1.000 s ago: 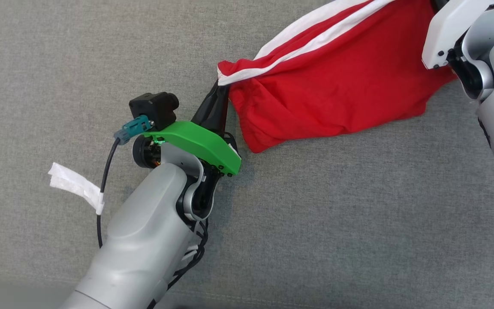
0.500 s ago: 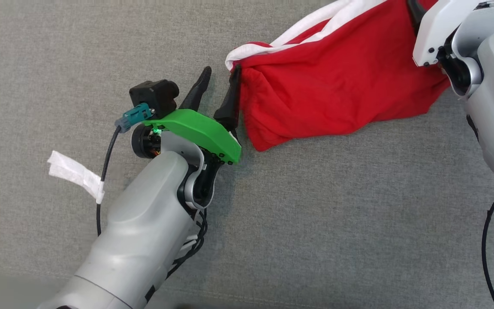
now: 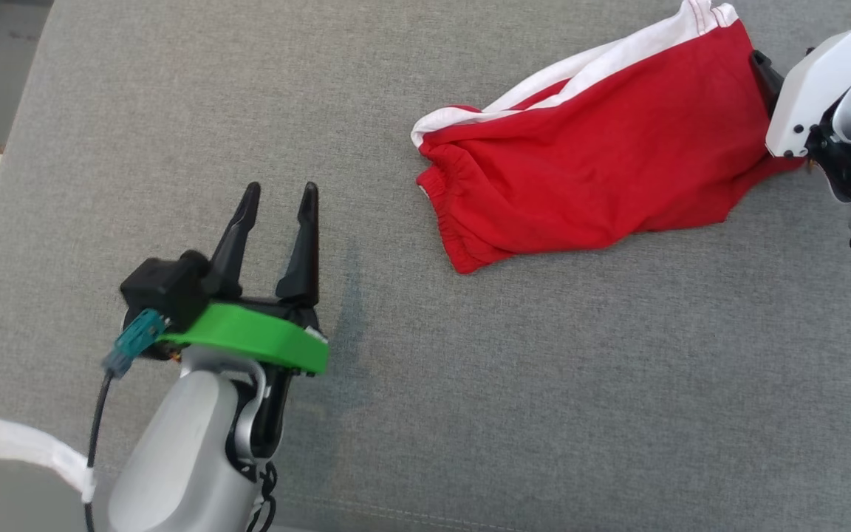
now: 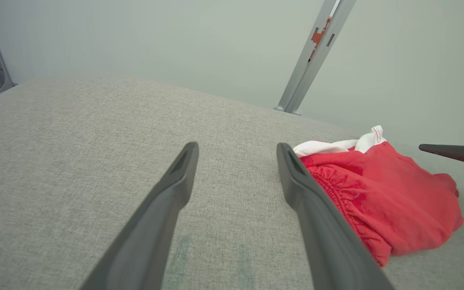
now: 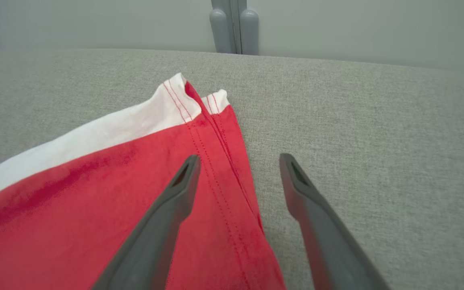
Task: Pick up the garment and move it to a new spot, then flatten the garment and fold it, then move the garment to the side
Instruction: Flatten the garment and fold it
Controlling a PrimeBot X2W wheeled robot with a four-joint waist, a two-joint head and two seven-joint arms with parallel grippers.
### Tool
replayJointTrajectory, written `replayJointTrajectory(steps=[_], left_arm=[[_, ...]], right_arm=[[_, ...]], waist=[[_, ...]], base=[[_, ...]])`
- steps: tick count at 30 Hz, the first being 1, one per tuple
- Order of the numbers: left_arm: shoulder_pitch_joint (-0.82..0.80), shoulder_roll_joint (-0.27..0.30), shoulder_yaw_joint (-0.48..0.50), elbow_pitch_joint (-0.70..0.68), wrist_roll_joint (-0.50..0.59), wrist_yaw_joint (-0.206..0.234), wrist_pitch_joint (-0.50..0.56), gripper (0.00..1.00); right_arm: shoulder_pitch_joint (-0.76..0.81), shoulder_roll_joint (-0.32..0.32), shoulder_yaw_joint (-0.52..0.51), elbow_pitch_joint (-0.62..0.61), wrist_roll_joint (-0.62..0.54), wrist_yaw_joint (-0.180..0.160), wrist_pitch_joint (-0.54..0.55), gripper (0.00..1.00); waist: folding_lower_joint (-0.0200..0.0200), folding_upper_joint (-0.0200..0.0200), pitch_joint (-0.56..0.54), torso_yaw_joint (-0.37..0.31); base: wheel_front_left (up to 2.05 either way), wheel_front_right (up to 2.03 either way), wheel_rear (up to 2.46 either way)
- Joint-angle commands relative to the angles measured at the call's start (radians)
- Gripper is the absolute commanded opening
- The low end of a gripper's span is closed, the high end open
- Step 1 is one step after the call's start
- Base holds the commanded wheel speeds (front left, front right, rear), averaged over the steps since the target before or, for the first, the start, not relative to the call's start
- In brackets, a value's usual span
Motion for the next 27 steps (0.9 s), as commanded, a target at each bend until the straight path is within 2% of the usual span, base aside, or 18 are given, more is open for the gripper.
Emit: replayJointTrajectory(steps=[1,8,16,17,18,19,27], left_arm=[[0.041,-0.004,0.047,-0.030,0.038,-0.013,-0.003,1.00],[0.181,-0.059,0.243,-0.153,0.183,-0.107,-0.003,1.00],[0.220,-0.083,0.337,-0.200,0.223,-0.132,-0.003,1.00],[0.224,-0.084,0.339,-0.202,0.223,-0.132,-0.003,1.00],[0.228,-0.084,0.342,-0.203,0.225,-0.133,-0.003,1.00],[0.232,-0.084,0.342,-0.202,0.224,-0.133,-0.003,1.00],[0.265,-0.084,0.301,-0.186,0.199,-0.134,-0.003,1.00]], right_arm=[[0.009,-0.006,-0.014,0.016,-0.001,0.000,0.000,1.00],[-0.025,-0.010,-0.058,0.093,-0.029,0.000,-0.011,1.00],[-0.002,0.050,-0.051,0.159,-0.034,0.000,0.049,1.00],[0.009,0.057,-0.041,0.158,-0.035,0.001,0.060,0.86],[0.016,0.057,-0.038,0.154,-0.032,0.001,0.059,0.13],[0.023,0.058,-0.038,0.152,-0.027,0.001,0.058,0.00],[0.049,-0.005,-0.083,0.142,-0.027,-0.001,-0.095,0.00]], waist=[[0.0000,0.0000,0.007,0.014],[0.0000,0.0000,0.039,0.044],[0.0000,0.0000,0.042,0.064],[0.0000,0.0000,0.040,0.064],[0.0000,0.0000,0.037,0.064],[0.0000,0.0000,0.033,0.064],[0.0000,0.0000,-0.024,0.029]], base=[[0.00,0.00,0.00],[0.00,0.00,0.00],[0.00,0.00,0.00],[0.00,0.00,0.00],[0.00,0.00,0.00],[0.00,0.00,0.00],[0.00,0.00,0.00]])
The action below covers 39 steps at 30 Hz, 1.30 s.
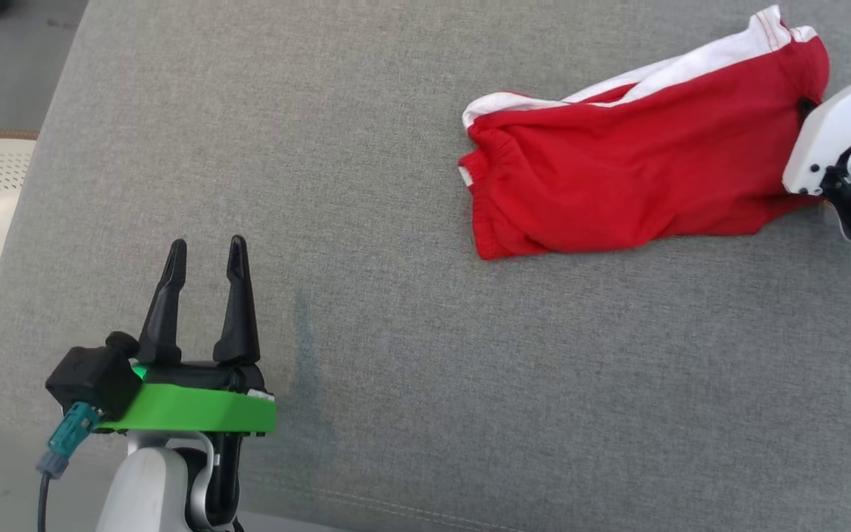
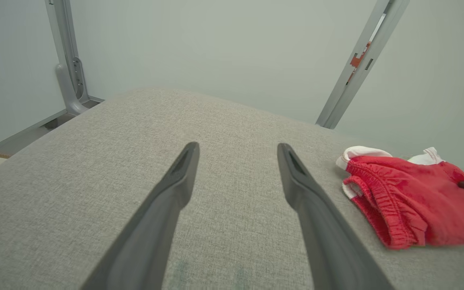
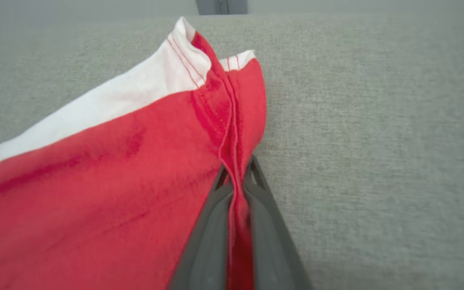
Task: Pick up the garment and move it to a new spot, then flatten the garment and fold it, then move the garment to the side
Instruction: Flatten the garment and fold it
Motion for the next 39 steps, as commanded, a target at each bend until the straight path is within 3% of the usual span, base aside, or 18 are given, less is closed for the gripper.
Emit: replayJointTrajectory(steps=[1,10,17,23,32,39], left_arm=[[0.017,0.000,-0.005,0.003,0.003,-0.003,-0.003,1.00],[0.033,0.000,-0.020,0.022,0.015,-0.003,-0.003,1.00],[0.045,0.000,-0.027,0.032,0.010,-0.003,-0.003,1.00],[0.045,0.000,-0.036,0.040,0.002,-0.003,-0.003,1.00],[0.043,0.000,-0.040,0.045,-0.020,-0.003,-0.003,1.00],[0.041,0.000,-0.044,0.042,-0.031,-0.003,-0.003,1.00]], right_arm=[[0.019,-0.018,-0.012,0.003,-0.006,-0.003,-0.038,0.00],[0.075,-0.091,-0.083,0.011,-0.026,-0.002,-0.202,0.00],[0.059,-0.119,-0.089,0.016,-0.105,-0.002,-0.248,0.00],[0.030,-0.050,-0.032,-0.048,-0.181,-0.002,-0.181,0.00],[0.068,0.100,0.102,-0.188,-0.196,-0.002,0.026,0.00],[0.103,0.176,0.120,-0.206,-0.214,-0.002,0.110,0.00]], waist=[[-0.0001,0.0000,-0.029,-0.027],[-0.0001,0.0000,-0.093,-0.086],[-0.0001,0.0000,-0.120,-0.104],[-0.0001,0.0000,-0.128,-0.102],[-0.0001,0.0000,-0.138,-0.076],[-0.0001,0.0000,-0.134,-0.048]], base=[[0.00,0.00,0.00],[0.00,0.00,0.00],[0.00,0.00,0.00],[0.00,0.00,0.00],[0.00,0.00,0.00],[0.00,0.00,0.00]])
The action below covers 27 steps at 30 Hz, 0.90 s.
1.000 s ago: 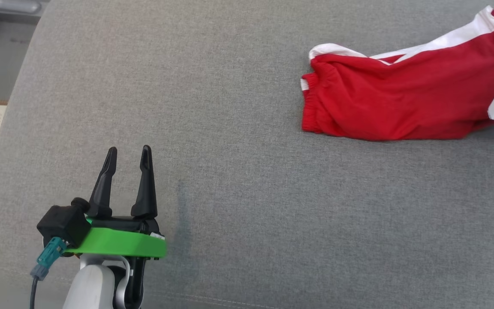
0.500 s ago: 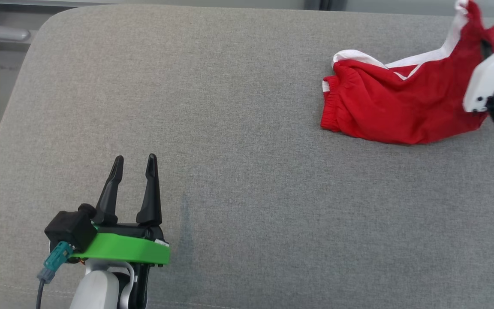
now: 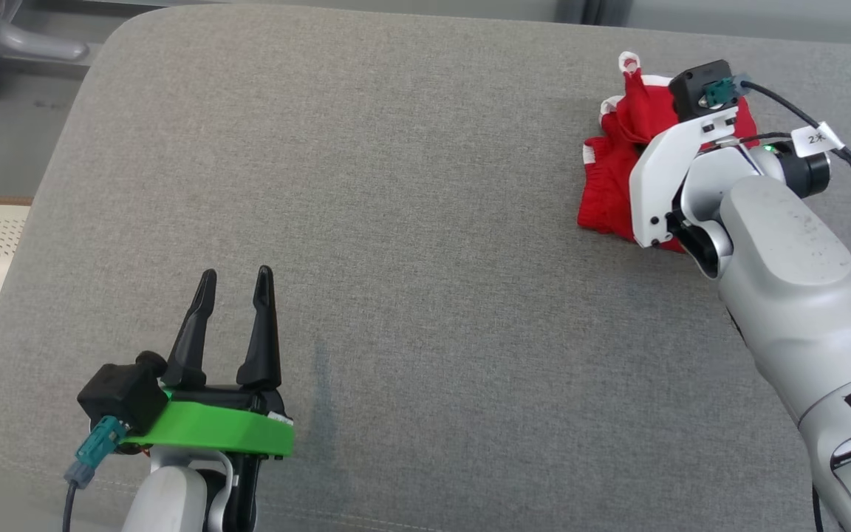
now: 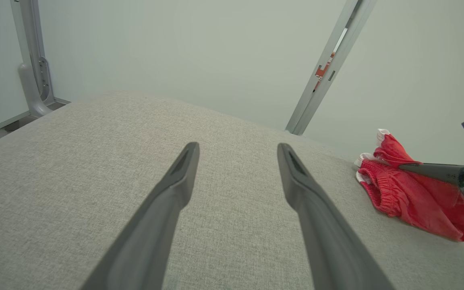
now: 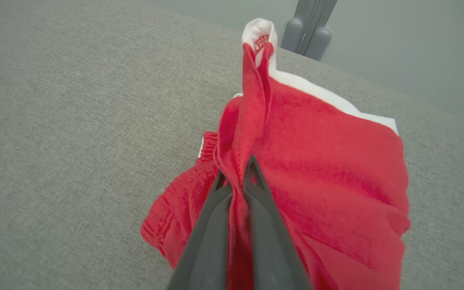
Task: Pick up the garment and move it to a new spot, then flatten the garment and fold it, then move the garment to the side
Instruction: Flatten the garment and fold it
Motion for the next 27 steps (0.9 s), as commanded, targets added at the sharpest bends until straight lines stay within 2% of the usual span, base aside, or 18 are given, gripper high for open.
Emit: replayJointTrajectory(steps=[1,3,4,5,6,10,15,17,19,25,26,27], left_arm=[[0.005,0.001,0.002,-0.001,-0.008,-0.003,-0.003,1.00],[0.005,0.001,0.003,0.000,-0.011,-0.003,-0.003,1.00],[0.007,0.001,0.004,0.001,-0.011,-0.003,-0.003,1.00],[0.008,0.001,0.004,0.001,-0.011,-0.003,-0.003,1.00],[0.009,0.001,0.004,0.001,-0.012,-0.003,-0.003,1.00],[0.017,0.001,0.011,0.000,-0.009,-0.003,-0.003,1.00],[0.030,0.001,0.020,-0.001,-0.002,-0.003,-0.003,1.00],[0.035,0.001,0.022,-0.002,-0.001,-0.003,-0.003,1.00],[0.041,0.001,0.024,-0.005,0.000,-0.003,-0.003,1.00],[0.052,0.001,0.018,-0.010,0.002,-0.003,-0.003,1.00],[0.051,0.001,0.013,-0.013,0.001,-0.003,-0.003,1.00],[0.049,0.001,0.011,-0.015,0.000,-0.003,-0.003,1.00]], right_arm=[[0.014,0.006,0.000,-0.006,-0.006,-0.002,0.003,0.00],[0.025,0.024,-0.002,-0.008,-0.007,-0.002,0.011,0.00],[0.029,0.031,-0.005,-0.009,-0.005,-0.002,0.015,0.06],[0.029,0.036,-0.008,-0.011,-0.001,-0.002,0.015,0.67],[0.029,0.042,-0.015,-0.016,0.005,-0.002,0.009,1.00],[0.045,0.066,-0.052,-0.046,0.044,-0.002,-0.011,1.00],[0.059,0.080,-0.122,-0.171,0.183,-0.002,-0.062,1.00],[0.081,0.050,-0.141,-0.229,0.212,-0.002,-0.093,1.00],[0.104,0.007,-0.155,-0.274,0.194,-0.002,-0.126,1.00],[0.212,-0.089,-0.233,-0.296,0.066,-0.002,-0.224,1.00],[0.263,-0.098,-0.258,-0.281,-0.002,-0.002,-0.270,0.07],[0.287,-0.088,-0.267,-0.268,-0.025,-0.002,-0.286,0.00]], waist=[[0.0000,0.0000,0.002,0.008],[0.0000,0.0000,0.001,0.012],[0.0000,0.0000,0.000,0.014],[0.0000,0.0000,-0.001,0.015],[0.0000,0.0000,-0.002,0.016],[0.0000,0.0000,-0.010,0.012],[0.0000,0.0000,-0.029,-0.004],[0.0000,0.0000,-0.039,-0.013],[0.0000,0.0000,-0.048,-0.019],[0.0000,0.0000,-0.064,-0.030],[0.0000,0.0000,-0.062,-0.029],[0.0000,0.0000,-0.059,-0.027]], base=[[0.00,0.00,0.00],[0.00,0.00,0.00],[0.00,0.00,0.00],[0.00,0.00,0.00],[0.00,0.00,0.00],[0.00,0.00,0.00],[0.00,0.00,0.00],[0.00,0.00,0.00],[0.00,0.00,0.00],[0.00,0.00,0.00],[0.00,0.00,0.00],[0.00,0.00,0.00]])
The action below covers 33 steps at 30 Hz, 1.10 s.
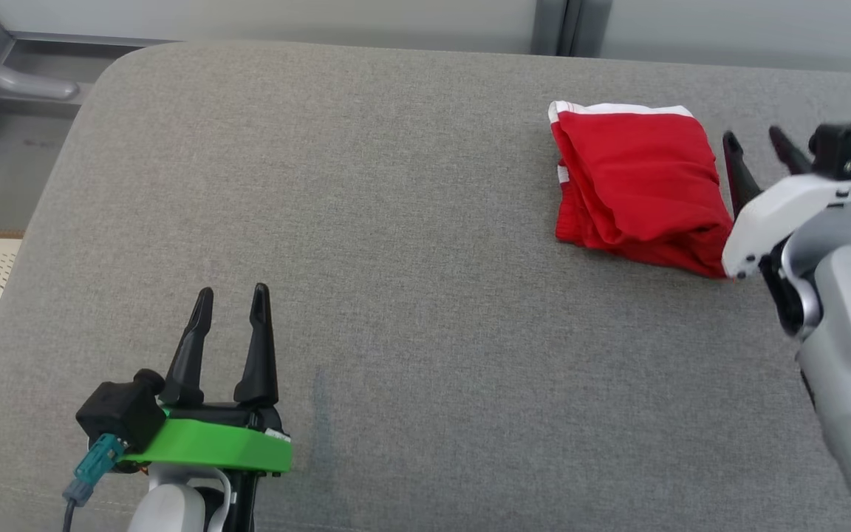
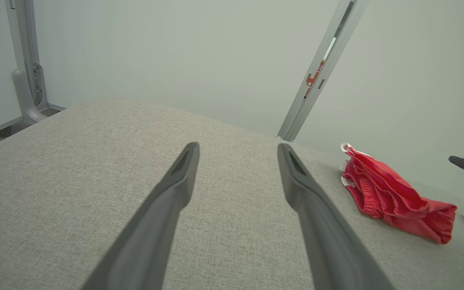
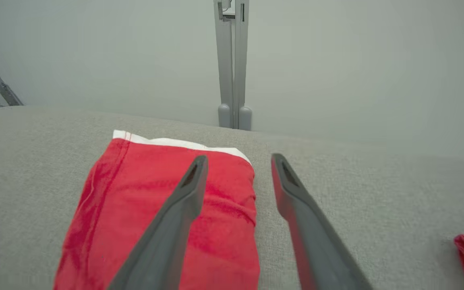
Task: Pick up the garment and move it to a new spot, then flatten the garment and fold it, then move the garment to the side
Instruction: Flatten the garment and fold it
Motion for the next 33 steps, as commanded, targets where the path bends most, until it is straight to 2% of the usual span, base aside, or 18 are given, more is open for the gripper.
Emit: replayJointTrajectory(steps=[1,6,9,13,17,22,23,24,25,30,33], left_arm=[[0.005,0.001,-0.004,-0.003,-0.001,-0.003,-0.003,1.00],[-0.022,0.001,-0.011,-0.006,0.001,-0.003,-0.003,1.00],[-0.030,0.001,-0.009,-0.004,0.005,-0.003,-0.003,1.00],[-0.035,0.001,-0.008,-0.003,0.006,-0.003,-0.003,1.00],[-0.037,0.001,-0.009,0.003,0.004,-0.003,-0.003,1.00],[-0.026,0.001,0.003,0.008,0.004,-0.003,-0.003,1.00],[-0.020,0.002,0.010,0.008,0.006,-0.003,-0.003,1.00],[-0.014,0.003,0.018,0.008,0.008,-0.003,-0.003,1.00],[-0.007,0.004,0.028,0.007,0.009,-0.003,-0.003,1.00],[0.021,0.012,0.076,0.005,0.021,-0.003,-0.003,1.00],[0.039,0.016,0.103,-0.002,0.035,-0.003,-0.003,1.00]], right_arm=[[0.035,0.023,-0.004,0.017,-0.018,-0.001,-0.015,0.00],[0.071,0.110,0.002,0.087,-0.080,-0.001,-0.078,0.00],[0.060,0.174,0.033,0.132,-0.103,-0.001,-0.114,0.00],[0.040,0.222,0.092,0.190,-0.091,-0.001,-0.127,0.00],[0.027,0.245,0.186,0.209,-0.008,-0.001,-0.138,0.00],[0.044,0.247,0.324,0.088,0.188,-0.001,-0.169,0.00],[0.051,0.245,0.335,0.058,0.209,-0.001,-0.181,0.18],[0.058,0.245,0.334,0.037,0.220,-0.001,-0.191,0.74],[0.068,0.244,0.326,0.007,0.222,-0.001,-0.203,1.00],[0.151,0.197,0.237,-0.157,0.148,-0.001,-0.224,1.00],[0.242,0.170,0.114,-0.287,0.055,-0.001,-0.229,1.00]], waist=[[0.0000,0.0000,0.007,0.005],[0.0000,0.0000,0.038,0.019],[0.0000,0.0000,0.047,0.030],[0.0000,0.0000,0.052,0.041],[0.0000,0.0000,0.049,0.050],[0.0000,0.0000,0.025,0.048],[0.0000,0.0000,0.017,0.043],[0.0000,0.0000,0.010,0.037],[0.0000,0.0000,0.002,0.029],[0.0000,0.0000,-0.040,-0.021],[0.0000,0.0000,-0.061,-0.058]], base=[[0.00,0.00,0.00],[0.00,0.00,0.00],[0.00,0.00,0.00],[0.00,0.00,0.00],[0.00,0.00,0.00],[0.00,0.00,0.00],[0.00,0.00,0.00],[0.00,0.00,0.00],[0.00,0.00,0.00],[0.00,0.00,0.00],[0.00,0.00,0.00]])
